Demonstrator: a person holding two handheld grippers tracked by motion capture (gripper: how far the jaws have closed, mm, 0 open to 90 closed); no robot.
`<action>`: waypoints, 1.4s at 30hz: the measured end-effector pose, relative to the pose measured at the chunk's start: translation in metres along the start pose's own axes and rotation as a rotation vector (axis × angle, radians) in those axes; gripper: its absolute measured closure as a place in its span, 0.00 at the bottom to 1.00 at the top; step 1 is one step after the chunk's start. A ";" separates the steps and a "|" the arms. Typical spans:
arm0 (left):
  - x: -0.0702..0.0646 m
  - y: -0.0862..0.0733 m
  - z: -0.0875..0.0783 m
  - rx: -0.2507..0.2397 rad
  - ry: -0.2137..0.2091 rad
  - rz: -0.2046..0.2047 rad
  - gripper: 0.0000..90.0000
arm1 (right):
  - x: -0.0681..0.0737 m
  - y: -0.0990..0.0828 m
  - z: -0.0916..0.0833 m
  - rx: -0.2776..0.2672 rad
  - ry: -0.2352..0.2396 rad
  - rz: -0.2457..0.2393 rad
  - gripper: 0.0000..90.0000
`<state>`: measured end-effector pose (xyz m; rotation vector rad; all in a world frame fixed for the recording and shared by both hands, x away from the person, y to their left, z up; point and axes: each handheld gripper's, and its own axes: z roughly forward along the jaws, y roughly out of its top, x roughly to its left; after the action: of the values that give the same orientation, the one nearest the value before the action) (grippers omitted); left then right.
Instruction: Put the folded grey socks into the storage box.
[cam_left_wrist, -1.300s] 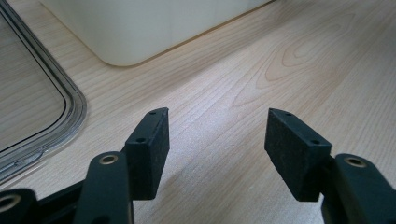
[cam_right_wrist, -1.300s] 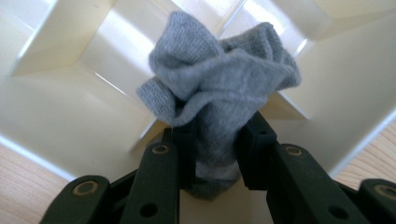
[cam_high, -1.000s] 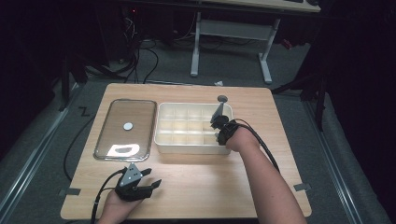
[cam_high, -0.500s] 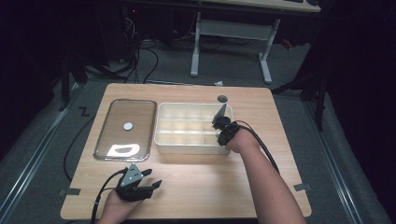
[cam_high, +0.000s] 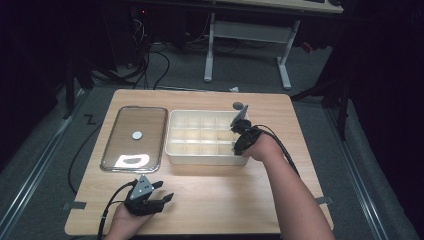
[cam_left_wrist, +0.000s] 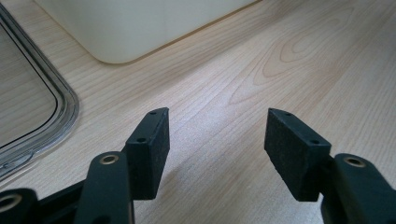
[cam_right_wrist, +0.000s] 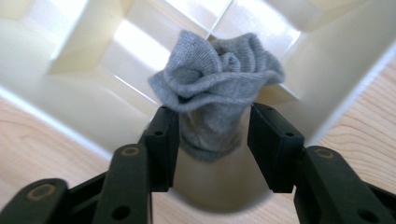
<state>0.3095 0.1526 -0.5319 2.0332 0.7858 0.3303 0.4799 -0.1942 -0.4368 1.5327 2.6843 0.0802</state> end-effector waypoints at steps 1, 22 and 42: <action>0.000 0.000 0.000 0.003 -0.001 0.001 0.46 | -0.001 -0.001 -0.008 -0.014 0.006 -0.007 0.62; 0.000 -0.001 0.001 0.009 -0.003 -0.002 0.46 | 0.007 0.017 0.000 -0.026 -0.046 -0.035 0.92; -0.004 0.000 -0.001 -0.003 -0.001 0.009 0.46 | 0.000 0.021 0.024 0.023 -0.018 0.001 0.96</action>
<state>0.3063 0.1506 -0.5313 2.0343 0.7753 0.3353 0.4993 -0.1827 -0.4591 1.5334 2.6806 0.0356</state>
